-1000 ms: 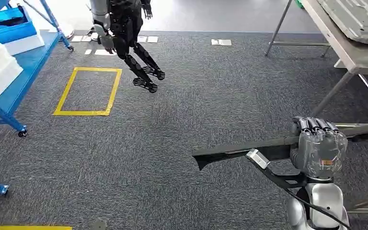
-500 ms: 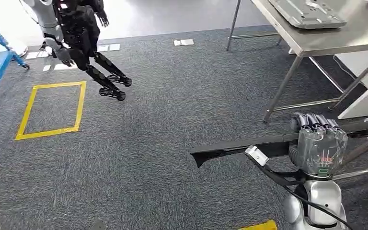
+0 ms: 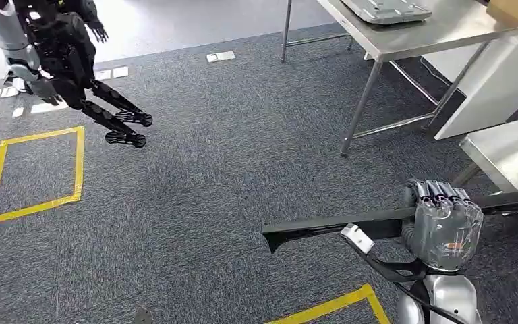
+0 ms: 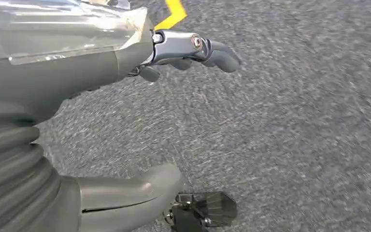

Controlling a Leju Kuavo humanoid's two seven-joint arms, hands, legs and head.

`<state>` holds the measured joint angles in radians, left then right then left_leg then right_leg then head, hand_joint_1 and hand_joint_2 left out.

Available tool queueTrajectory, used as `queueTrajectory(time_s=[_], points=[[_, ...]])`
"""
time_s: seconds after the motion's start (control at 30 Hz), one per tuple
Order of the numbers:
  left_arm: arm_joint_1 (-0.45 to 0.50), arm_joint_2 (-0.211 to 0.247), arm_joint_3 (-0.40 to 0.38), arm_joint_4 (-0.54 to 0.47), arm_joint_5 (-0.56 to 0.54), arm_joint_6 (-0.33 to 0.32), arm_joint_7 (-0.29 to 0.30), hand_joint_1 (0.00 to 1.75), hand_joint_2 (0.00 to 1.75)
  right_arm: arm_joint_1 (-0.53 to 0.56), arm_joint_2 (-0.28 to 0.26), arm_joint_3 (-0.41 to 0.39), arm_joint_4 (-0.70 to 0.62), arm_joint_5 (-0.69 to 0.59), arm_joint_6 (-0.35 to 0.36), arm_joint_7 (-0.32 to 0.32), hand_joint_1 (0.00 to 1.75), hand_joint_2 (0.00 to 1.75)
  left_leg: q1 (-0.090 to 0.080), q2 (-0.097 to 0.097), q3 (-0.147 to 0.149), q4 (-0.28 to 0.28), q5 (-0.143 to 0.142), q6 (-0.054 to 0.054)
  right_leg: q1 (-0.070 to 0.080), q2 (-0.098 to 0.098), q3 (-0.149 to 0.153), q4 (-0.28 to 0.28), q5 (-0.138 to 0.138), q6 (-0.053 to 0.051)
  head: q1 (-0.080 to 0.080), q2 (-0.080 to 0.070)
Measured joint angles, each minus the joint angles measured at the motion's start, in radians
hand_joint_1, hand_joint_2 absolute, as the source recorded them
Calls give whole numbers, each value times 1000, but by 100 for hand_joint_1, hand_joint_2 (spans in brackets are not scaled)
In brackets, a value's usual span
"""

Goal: Take the parts from the cabinet and place them on the table.

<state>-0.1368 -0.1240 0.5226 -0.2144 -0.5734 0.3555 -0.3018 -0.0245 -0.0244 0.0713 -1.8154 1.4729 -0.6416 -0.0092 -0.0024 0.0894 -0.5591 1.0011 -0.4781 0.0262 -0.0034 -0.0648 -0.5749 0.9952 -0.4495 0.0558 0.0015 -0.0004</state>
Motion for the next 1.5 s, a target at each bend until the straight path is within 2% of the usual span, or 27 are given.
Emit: queueTrajectory(time_s=[0.1,0.13,0.2,0.3,0.37,0.43,0.47,0.5,0.57,0.63,0.7,0.77,0.83,0.87,0.93,0.97,1.0,1.13,1.17,1.2,1.23,1.3,1.33,1.37,1.43,1.47,1.5], points=[[0,-3,0,0,0,1,-3,0,175,2,6,0,-3,0,5,-3,162,175,4,26,12,-4,0,-13,4,31,-8,0,4,-19,-2,0],[-1,-3,0,0,0,1,-4,0,175,2,7,1,-7,0,6,-5,162,175,7,26,12,-2,-6,-21,-11,44,-2,-6,10,-31,-1,0],[1,-3,0,0,-2,3,-6,0,175,1,11,1,-12,0,8,-5,162,175,15,-64,-19,77,-67,-30,-18,61,-2,-7,13,-45,-9,0],[13,-3,0,0,-6,13,-15,0,175,8,13,2,-12,0,7,-8,162,175,15,-90,-127,298,-163,-36,-12,94,-4,-6,14,-50,-11,0],[16,-3,0,0,-13,27,-27,0,175,15,12,2,-12,-2,5,-8,162,175,15,-91,-125,280,-123,-33,-12,119,-3,-5,14,-50,-10,0],[16,-3,0,0,-14,42,-42,0,175,17,11,2,-13,-5,3,-11,162,175,17,-107,-48,123,-30,-29,-12,145,-2,1,14,-49,-10,0],[15,-3,0,0,-14,44,-48,0,175,17,10,2,-13,-7,2,-12,162,175,22,-146,-10,47,2,-26,-12,157,-4,4,13,-49,-11,0],[16,-2,0,0,-14,45,-53,0,175,17,8,2,-13,-9,1,-12,162,175,25,-176,4,16,-12,-23,1,168,-13,13,11,-43,-10,0],[19,-2,1,0,-4,44,-78,0,175,23,-10,2,-13,-36,-15,-22,162,175,16,-155,-2,19,-12,-17,-8,186,-23,9,20,-31,-8,0],[19,-4,5,0,19,43,-123,0,175,36,-29,2,-12,-65,-32,-34,162,175,15,-129,2,5,-1,3,-2,207,-38,3,25,-13,-7,0],[18,-6,15,0,35,43,-164,0,175,35,-45,2,-8,-79,-43,-38,162,175,15,-106,5,-7,7,22,-3,102,-64,69,-14,-18,1,0],[21,-6,24,0,39,43,-171,0,175,34,-52,3,-3,-82,-46,-40,162,175,13,-76,3,-7,7,22,-6,82,-140,227,-84,-23,3,0],[23,-6,30,0,40,43,-174,0,175,41,-60,3,3,-82,-46,-42,162,175,12,-48,0,-6,7,22,-11,78,-186,331,-112,-10,3,0],[23,-6,31,0,40,43,-175,0,175,43,-63,3,6,-82,-46,-43,162,175,12,-34,0,-6,6,21,-14,75,-168,302,-99,0,2,0],[23,-9,32,0,40,49,-175,0,175,43,-68,3,7,-83,-47,-43,162,175,13,-13,4,-6,3,16,-20,53,-72,135,-41,22,3,0],[23,-11,32,0,37,70,-176,0,175,42,-69,3,7,-83,-47,-45,162,175,13,-3,7,-4,0,10,-25,12,-15,35,-13,29,4,0],[23,-10,33,0,36,99,-180,0,175,40,-69,3,9,-84,-47,-46,162,175,3,6,10,-1,-6,0,-15,-26,4,7,-10,18,6,0],[19,-14,37,0,34,118,-239,0,175,37,-77,3,14,-95,-48,-49,162,175,6,47,21,-2,-13,-19,-11,27,-6,6,-2,-14,5,0],[16,-15,37,0,28,118,-239,0,175,38,-77,3,14,-98,-48,-52,162,175,14,31,19,7,-23,-28,-31,39,0,3,2,-24,3,0],[15,-15,38,0,26,106,-231,0,175,33,-77,2,14,-103,-50,-55,162,175,18,-32,5,47,-56,-30,-28,50,-1,3,4,-33,1,0],[15,-15,39,0,23,92,-219,0,175,29,-78,2,17,-106,-50,-59,162,175,19,-67,-25,117,-100,-32,-26,58,-2,2,4,-43,-1,0],[21,-16,41,1,19,66,-197,0,175,29,-78,2,19,-111,-50,-65,162,175,19,-90,-104,279,-171,-35,-22,86,-3,3,4,-44,-4,0],[22,-16,41,1,16,65,-193,0,175,31,-78,2,22,-113,-50,-68,162,175,19,-91,-127,318,-173,-35,-20,99,-2,3,4,-44,-5,0],[22,-16,41,1,15,65,-189,0,175,33,-79,2,24,-118,-50,-69,162,175,19,-91,-128,307,-152,-33,-19,114,-1,3,4,-44,-5,0],[20,-15,41,1,11,64,-184,0,175,33,-80,0,25,-125,-50,-77,162,175,20,-102,-69,171,-58,-25,-19,143,3,5,4,-44,-5,0],[20,-14,41,1,10,61,-184,0,175,32,-80,0,25,-126,-50,-80,162,175,21,-124,-31,86,-14,-20,-20,156,4,6,4,-43,-5,0],[19,-11,41,1,9,55,-184,0,175,32,-80,0,26,-126,-50,-83,162,175,25,-186,-10,34,-3,-15,-21,165,0,7,4,-42,-5,0]])
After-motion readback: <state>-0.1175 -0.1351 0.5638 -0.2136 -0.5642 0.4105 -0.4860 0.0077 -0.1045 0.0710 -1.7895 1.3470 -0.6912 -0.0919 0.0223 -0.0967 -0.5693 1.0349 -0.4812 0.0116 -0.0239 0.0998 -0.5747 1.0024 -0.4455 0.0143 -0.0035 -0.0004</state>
